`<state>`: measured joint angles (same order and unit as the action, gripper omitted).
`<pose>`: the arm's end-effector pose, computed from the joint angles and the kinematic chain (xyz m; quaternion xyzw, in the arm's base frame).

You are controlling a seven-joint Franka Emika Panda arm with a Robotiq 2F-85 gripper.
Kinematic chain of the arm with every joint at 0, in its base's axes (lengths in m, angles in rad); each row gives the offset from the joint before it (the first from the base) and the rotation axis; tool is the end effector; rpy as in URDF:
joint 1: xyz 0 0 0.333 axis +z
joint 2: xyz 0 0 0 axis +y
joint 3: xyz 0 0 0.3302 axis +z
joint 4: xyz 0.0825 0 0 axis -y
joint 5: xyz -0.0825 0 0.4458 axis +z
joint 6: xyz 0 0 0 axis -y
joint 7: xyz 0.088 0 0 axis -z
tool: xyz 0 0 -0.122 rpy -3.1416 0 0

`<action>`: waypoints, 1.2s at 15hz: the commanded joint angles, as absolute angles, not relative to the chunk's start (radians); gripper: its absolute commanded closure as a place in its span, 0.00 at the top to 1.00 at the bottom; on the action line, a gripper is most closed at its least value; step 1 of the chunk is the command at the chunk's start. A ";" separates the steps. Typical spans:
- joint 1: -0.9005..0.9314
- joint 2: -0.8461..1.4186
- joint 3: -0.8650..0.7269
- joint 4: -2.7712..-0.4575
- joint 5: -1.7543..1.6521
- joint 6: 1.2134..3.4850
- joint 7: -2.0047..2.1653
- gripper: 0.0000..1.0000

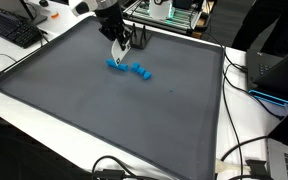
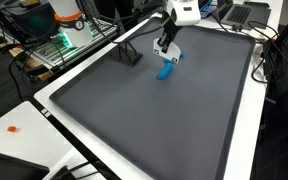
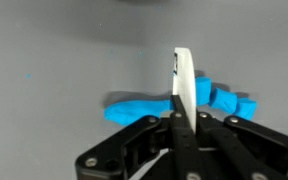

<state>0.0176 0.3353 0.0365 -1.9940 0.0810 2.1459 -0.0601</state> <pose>0.6302 0.0384 0.2352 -0.9946 -0.0313 0.0914 0.0382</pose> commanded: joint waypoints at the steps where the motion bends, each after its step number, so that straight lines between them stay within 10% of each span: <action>1: 0.018 0.352 0.028 -1.995 0.047 2.199 -0.066 0.01; 18: 0.020 0.424 0.015 -2.015 -0.006 2.335 -0.053 0.01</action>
